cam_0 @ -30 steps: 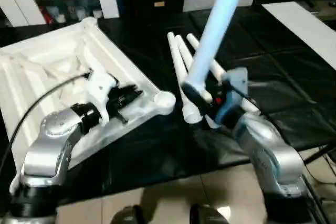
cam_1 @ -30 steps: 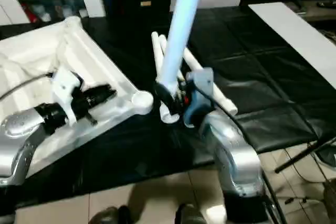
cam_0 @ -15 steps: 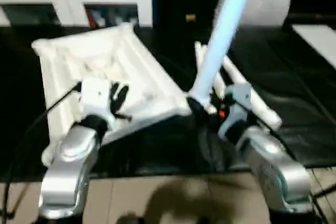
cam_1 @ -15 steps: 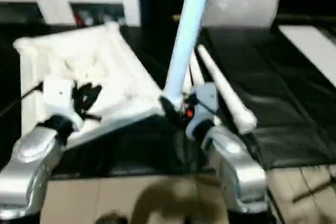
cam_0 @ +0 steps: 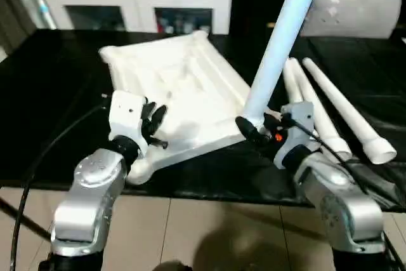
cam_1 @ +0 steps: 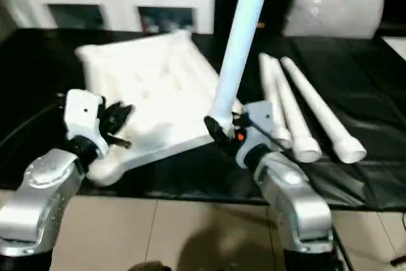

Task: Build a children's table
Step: Insert table leg to table base

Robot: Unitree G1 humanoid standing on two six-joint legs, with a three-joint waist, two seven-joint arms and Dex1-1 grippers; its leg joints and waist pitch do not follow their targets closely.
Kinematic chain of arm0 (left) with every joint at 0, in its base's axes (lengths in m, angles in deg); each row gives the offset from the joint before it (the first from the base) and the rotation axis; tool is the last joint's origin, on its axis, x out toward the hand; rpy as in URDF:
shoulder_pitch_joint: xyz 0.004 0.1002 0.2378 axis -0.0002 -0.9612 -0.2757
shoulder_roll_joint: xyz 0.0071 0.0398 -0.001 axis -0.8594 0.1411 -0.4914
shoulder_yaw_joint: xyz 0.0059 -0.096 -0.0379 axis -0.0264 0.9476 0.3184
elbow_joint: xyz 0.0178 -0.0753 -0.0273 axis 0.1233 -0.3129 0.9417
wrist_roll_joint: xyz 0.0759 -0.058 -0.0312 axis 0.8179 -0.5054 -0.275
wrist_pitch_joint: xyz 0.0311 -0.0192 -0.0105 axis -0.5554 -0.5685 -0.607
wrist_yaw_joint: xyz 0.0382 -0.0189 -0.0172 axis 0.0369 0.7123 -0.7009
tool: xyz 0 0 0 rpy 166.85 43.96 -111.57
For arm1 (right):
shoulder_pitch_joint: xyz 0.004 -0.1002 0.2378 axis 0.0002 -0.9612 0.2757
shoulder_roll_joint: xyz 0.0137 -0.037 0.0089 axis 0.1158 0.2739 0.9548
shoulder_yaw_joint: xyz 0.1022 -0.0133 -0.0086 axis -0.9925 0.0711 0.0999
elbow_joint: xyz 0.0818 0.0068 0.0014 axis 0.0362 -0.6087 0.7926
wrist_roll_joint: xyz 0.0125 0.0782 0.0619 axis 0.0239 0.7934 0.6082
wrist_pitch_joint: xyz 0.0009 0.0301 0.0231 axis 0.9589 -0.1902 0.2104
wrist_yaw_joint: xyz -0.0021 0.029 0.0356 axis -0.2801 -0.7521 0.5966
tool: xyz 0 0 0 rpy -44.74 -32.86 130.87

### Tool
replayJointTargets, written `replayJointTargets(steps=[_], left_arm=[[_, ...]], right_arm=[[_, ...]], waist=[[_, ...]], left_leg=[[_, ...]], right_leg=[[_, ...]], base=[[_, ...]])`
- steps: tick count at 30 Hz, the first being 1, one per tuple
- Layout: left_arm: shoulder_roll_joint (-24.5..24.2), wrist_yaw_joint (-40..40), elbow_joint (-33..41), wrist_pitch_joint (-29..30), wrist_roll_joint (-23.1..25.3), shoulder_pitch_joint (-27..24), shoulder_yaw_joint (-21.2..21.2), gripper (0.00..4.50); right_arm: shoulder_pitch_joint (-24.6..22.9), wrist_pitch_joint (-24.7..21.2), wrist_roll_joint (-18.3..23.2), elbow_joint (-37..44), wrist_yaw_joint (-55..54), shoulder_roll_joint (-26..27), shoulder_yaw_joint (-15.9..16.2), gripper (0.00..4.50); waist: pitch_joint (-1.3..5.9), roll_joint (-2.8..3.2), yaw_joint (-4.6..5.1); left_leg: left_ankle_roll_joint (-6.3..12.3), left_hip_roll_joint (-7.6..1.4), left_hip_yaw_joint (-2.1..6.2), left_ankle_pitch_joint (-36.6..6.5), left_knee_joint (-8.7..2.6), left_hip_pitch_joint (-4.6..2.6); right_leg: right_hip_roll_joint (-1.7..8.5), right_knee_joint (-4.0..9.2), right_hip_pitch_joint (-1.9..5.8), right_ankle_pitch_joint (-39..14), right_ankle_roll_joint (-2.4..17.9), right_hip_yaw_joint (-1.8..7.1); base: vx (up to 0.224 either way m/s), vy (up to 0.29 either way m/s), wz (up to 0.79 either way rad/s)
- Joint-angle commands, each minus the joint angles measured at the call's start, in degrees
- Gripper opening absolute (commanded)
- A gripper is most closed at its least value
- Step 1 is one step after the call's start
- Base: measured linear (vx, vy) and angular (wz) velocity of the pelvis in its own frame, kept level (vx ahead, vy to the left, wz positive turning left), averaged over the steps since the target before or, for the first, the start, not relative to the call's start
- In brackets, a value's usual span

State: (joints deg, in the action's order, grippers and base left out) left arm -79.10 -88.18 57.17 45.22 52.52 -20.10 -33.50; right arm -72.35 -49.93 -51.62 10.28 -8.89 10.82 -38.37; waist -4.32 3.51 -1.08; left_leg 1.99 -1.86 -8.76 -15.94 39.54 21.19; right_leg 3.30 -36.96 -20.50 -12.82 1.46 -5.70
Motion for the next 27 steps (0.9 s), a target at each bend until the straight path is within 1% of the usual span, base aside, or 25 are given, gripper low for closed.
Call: replayJointTargets(steps=[1,2,3,4,5,6,7,8,9,10,11,12,13,14,15,16,17,19,20,22,23,24,25,26,27], left_arm=[[0.6,-1.6,0.5,1.3,-3.5,2.0,1.0,1.3],[0.8,-3.8,1.0,2.3,-6.7,3.3,1.8,1.35],[1.0,-7.0,1.5,4.2,-11.2,4.8,2.5,1.35],[1.4,-9.9,1.9,7.0,-16.1,6.0,3.4,1.35],[1.5,-13.5,2.2,9.9,-20.9,6.6,3.4,1.35],[1.5,-13.5,2.2,9.9,-20.9,6.6,3.4,1.35],[1.2,-15.0,2.5,11.1,-22.8,6.8,2.9,1.35],[0.8,-16.5,2.9,12.5,-24.9,7.2,2.4,1.35],[0.6,-17.0,3.0,13.3,-26.3,7.5,2.3,1.35],[0.5,-17.1,3.1,13.4,-26.3,7.5,2.2,1.35],[0.1,-17.9,3.2,13.6,-26.4,7.7,1.5,1.35],[-0.5,-18.9,3.5,13.6,-26.4,7.8,0.4,1.35],[-1.8,-20.6,3.7,13.6,-26.3,7.9,-1.5,1.35],[-2.4,-21.3,3.8,13.6,-26.3,8.0,-2.2,1.35],[-2.4,-21.3,3.8,13.5,-26.2,8.0,-2.2,1.35],[-3.2,-21.5,3.1,12.3,-24.7,8.4,-3.6,1.35],[-3.3,-21.6,2.7,11.6,-24.2,8.7,-4.0,1.35],[-3.7,-21.8,2.3,11.2,-24.8,9.2,-4.1,1.35],[-3.9,-22.0,2.1,11.0,-25.1,9.6,-4.2,1.35],[-4.3,-22.1,1.9,10.8,-24.8,9.9,-4.6,1.35],[-4.4,-22.2,1.8,10.7,-24.8,9.9,-4.8,1.35],[-4.9,-22.3,1.6,10.4,-24.5,9.9,-5.2,1.35],[-5.4,-22.4,1.3,9.9,-23.9,9.9,-5.7,1.35],[-5.6,-22.4,1.1,9.6,-23.7,9.9,-5.9,1.35],[-5.8,-22.4,0.8,9.1,-23.2,10.0,-6.1,1.35]], right_arm=[[0.9,-0.8,1.9,0.8,1.4,-0.8,-1.7,2.68],[1.6,-1.8,3.5,0.3,3.2,-1.6,-2.3,2.68],[2.5,-3.2,5.6,-0.5,6.1,-3.3,-2.5,2.68],[3.3,-3.9,7.3,-1.4,9.6,-5.3,-2.3,2.68],[4.0,-2.8,6.4,-2.5,13.6,-8.4,-0.7,2.68],[4.0,-2.8,6.4,-2.5,13.6,-8.4,-0.7,2.68],[4.2,-2.1,6.1,-2.8,15.5,-9.7,0.0,2.68],[4.5,-1.7,6.1,-3.2,17.4,-10.8,0.6,2.68],[4.8,-1.5,6.4,-3.5,18.3,-11.4,0.8,2.68],[4.8,-1.5,6.4,-3.6,18.5,-11.5,1.0,2.68],[4.9,-1.1,6.1,-3.6,19.4,-12.1,1.5,2.68],[5.0,-0.8,5.9,-3.6,20.1,-12.6,2.1,2.68],[5.1,-0.7,6.0,-3.2,21.3,-13.5,3.3,2.68],[5.1,-0.8,6.3,-3.1,21.7,-13.9,3.8,2.68],[5.1,-0.8,6.3,-3.0,21.8,-13.9,3.9,2.68],[4.8,-0.7,6.5,-2.3,22.9,-14.3,5.2,2.68],[4.5,-0.5,6.6,-1.9,23.4,-14.3,5.7,2.68],[4.1,-0.2,6.5,-1.6,24.3,-14.1,6.3,2.68],[3.8,0.2,6.2,-1.4,24.9,-14.0,6.8,2.68],[3.3,0.9,5.9,-1.1,25.4,-14.1,7.6,2.68],[3.3,0.9,6.0,-1.1,25.4,-14.1,7.7,2.68],[3.3,1.0,6.1,-1.1,25.3,-14.2,7.8,2.68],[3.3,1.1,6.3,-1.1,25.2,-14.1,7.9,2.68],[3.3,1.1,6.3,-1.1,25.2,-14.1,7.9,2.68],[3.3,1.2,6.3,-1.2,25.1,-14.1,7.9,2.68]], waist=[[2.62,0.11,1.05],[2.64,0.08,1.05],[2.38,-0.36,0.91],[2.28,-0.5,0.64],[1.7,-0.53,0.88],[1.83,-0.75,1.59],[1.87,0.03,2.5],[2.47,-0.34,3.21],[2.65,-0.36,3.35],[2.78,-0.58,3.41],[2.73,-1.28,3.47],[2.61,-1.54,3.37],[2.42,-1.84,2.89],[2.42,-1.66,2.72],[2.35,-1.6,2.92],[2.51,-1.28,3.17],[2.71,-1.27,3.65],[2.88,-1.34,3.71],[3.21,-1.38,3.03],[3.55,-1.52,2.34],[3.68,-1.42,2.08],[3.95,-1.22,1.79],[4.22,-0.91,1.89],[4.05,-0.89,2.08],[3.97,-0.97,2.05]], left_leg=[[-15.28,-10.59,6.75,-34.4,-10.46,-1.46],[-14.5,-10.4,6.63,-33.0,-9.38,-1.76],[-11.18,-10.47,7.27,-29.2,-6.46,-2.33],[-8.05,-11.23,8.49,-22.3,-3.74,-2.23],[-7.56,-12.49,9.4,-21.5,-4.48,-1.64],[-8.51,-12.74,9.33,-24.1,-5.59,-1.47],[-11.83,-12.52,8.99,-31.9,-8.92,-0.51],[-14.43,-11.61,8.25,-35.7,-10.58,-0.56],[-15.01,-11.13,7.83,-35.4,-10.71,-0.64],[-15.35,-10.75,7.33,-32.0,-10.3,-0.65],[-13.17,-11.0,7.55,-26.8,-8.89,-0.03],[-11.43,-11.1,7.51,-24.1,-8.01,0.11],[-6.34,-11.92,7.96,-16.9,-5.51,0.16],[-5.5,-12.32,8.24,-15.9,-5.57,0.07],[-5.21,-12.59,8.22,-16.2,-6.19,0.15],[-6.05,-12.79,7.94,-18.4,-8.02,0.15],[-7.74,-12.57,7.6,-20.2,-9.07,-0.02],[-8.2,-12.14,7.16,-19.2,-9.06,0.04],[-6.85,-11.96,6.46,-13.1,-7.94,0.08],[-3.76,-12.32,6.17,-5.6,-7.09,0.68],[-2.67,-12.55,6.13,-3.4,-7.19,0.95],[-1.89,-12.82,5.93,-0.8,-7.82,0.54],[-2.5,-12.61,5.74,1.7,-8.27,-0.5],[-3.1,-12.05,5.37,3.2,-8.41,-0.89],[-3.18,-11.75,5.16,3.1,-8.36,-0.79]], right_leg=[[6.95,3.31,0.2,-10.5,6.0,4.67],[8.26,4.36,-0.09,-13.5,6.7,5.53],[11.43,6.89,-0.26,-21.2,8.1,7.36],[14.36,8.34,0.99,-25.9,9.1,8.46],[13.34,8.59,1.16,-27.7,8.2,7.71],[11.82,7.69,1.27,-27.5,7.4,6.69],[8.54,5.35,1.48,-23.8,5.3,5.08],[6.87,3.46,1.08,-17.4,4.7,4.35],[6.94,3.34,0.92,-15.0,5.0,4.37],[8.04,4.02,0.79,-12.2,6.5,4.93],[10.36,5.08,1.48,-13.4,8.2,6.16],[11.54,6.03,1.59,-15.4,9.0,6.84],[14.04,7.78,2.02,-21.8,10.1,8.05],[13.8,7.88,2.1,-22.7,10.1,7.86],[12.83,7.6,2.0,-22.8,10.0,7.38],[10.12,6.36,1.58,-20.0,9.4,6.24],[8.75,5.02,1.26,-14.7,9.7,5.75],[9.25,4.88,1.37,-11.0,10.6,5.89],[10.85,5.3,1.71,-6.4,12.8,6.6],[11.8,5.03,2.59,-1.0,14.2,6.88],[11.69,4.72,2.93,1.1,14.3,6.68],[10.28,3.91,2.54,4.8,14.2,5.9],[8.65,3.19,1.74,8.1,14.0,5.12],[7.99,3.07,1.25,9.6,13.8,4.89],[8.11,3.23,1.33,9.6,14.0,5.02]], base=[[-0.055,0.065,0.1],[0.0,0.0,0.0],[0.0,0.0,0.0],[0.0,0.0,0.0],[0.0,0.0,0.0],[0.0,0.0,0.0],[0.0,0.0,0.0],[0.0,0.0,0.0],[0.0,0.0,0.0],[0.0,0.0,0.0],[0.0,0.0,0.0],[0.0,0.0,0.0],[0.0,0.0,0.0],[0.0,0.0,0.0],[0.0,0.0,0.0],[0.0,0.0,0.0],[0.0,0.0,0.0],[0.0,0.0,0.0],[0.0,0.0,0.0],[0.0,0.0,0.0],[0.0,0.0,0.0],[0.0,0.0,0.0],[0.0,0.0,0.0],[0.0,0.0,0.0],[0.0,0.0,0.0]])
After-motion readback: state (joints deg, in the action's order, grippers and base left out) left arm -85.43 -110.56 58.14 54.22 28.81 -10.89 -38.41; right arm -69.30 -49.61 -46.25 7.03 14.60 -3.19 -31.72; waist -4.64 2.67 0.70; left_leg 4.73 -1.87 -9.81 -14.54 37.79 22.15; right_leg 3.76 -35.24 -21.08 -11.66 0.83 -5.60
